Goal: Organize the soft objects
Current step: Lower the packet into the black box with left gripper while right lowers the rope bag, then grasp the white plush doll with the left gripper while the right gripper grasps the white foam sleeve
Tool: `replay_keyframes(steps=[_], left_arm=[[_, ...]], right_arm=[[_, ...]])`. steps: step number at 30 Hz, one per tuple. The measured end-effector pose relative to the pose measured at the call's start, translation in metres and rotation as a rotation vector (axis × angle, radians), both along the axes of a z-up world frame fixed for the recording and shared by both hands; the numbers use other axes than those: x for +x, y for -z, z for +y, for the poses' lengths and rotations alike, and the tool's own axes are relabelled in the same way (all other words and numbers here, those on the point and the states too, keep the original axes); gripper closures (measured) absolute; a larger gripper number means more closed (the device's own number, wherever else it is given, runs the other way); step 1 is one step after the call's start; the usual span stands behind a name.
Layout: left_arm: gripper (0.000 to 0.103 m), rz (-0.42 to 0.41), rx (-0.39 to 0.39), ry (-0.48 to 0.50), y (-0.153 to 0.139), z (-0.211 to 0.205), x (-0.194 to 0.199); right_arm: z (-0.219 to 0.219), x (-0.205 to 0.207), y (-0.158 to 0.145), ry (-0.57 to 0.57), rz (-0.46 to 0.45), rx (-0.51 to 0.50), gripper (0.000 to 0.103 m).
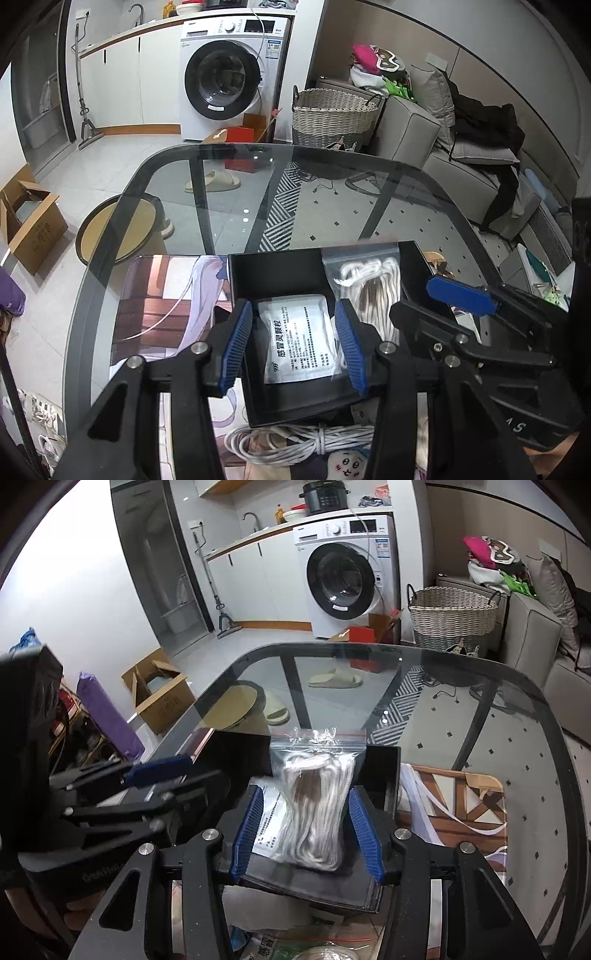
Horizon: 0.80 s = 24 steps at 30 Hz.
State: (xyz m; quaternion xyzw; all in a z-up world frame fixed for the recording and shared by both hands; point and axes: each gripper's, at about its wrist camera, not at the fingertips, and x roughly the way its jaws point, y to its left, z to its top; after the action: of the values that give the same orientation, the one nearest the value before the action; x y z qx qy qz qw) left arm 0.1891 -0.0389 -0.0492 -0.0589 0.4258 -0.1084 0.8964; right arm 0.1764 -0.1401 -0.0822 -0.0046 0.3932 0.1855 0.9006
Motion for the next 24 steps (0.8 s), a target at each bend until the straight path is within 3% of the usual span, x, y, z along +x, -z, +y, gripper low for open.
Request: replay_keyframes(steps=[8, 11, 18, 21, 24], left_arm=[[0.057, 0.003, -0.009, 0.024, -0.005, 0.002, -0.006], [0.05, -0.019, -0.005, 0.044, -0.014, 0.004, -0.017], [0.05, -0.006, 0.023, 0.097, -0.017, 0.004, -0.043], [0.05, -0.004, 0.069, 0.1, -0.014, 0.005, -0.054], [0.05, 0.01, 0.074, 0.125, -0.009, 0.007, -0.064]], right_arm=[[-0.001, -0.006, -0.003, -0.003, -0.005, 0.004, 0.053], [-0.006, -0.012, -0.009, -0.017, -0.005, 0.021, 0.053], [0.007, -0.048, -0.018, -0.119, -0.042, -0.014, 0.053], [0.015, -0.059, -0.016, -0.164, -0.054, -0.031, 0.053], [0.02, -0.066, -0.009, -0.202, -0.059, -0.061, 0.058]])
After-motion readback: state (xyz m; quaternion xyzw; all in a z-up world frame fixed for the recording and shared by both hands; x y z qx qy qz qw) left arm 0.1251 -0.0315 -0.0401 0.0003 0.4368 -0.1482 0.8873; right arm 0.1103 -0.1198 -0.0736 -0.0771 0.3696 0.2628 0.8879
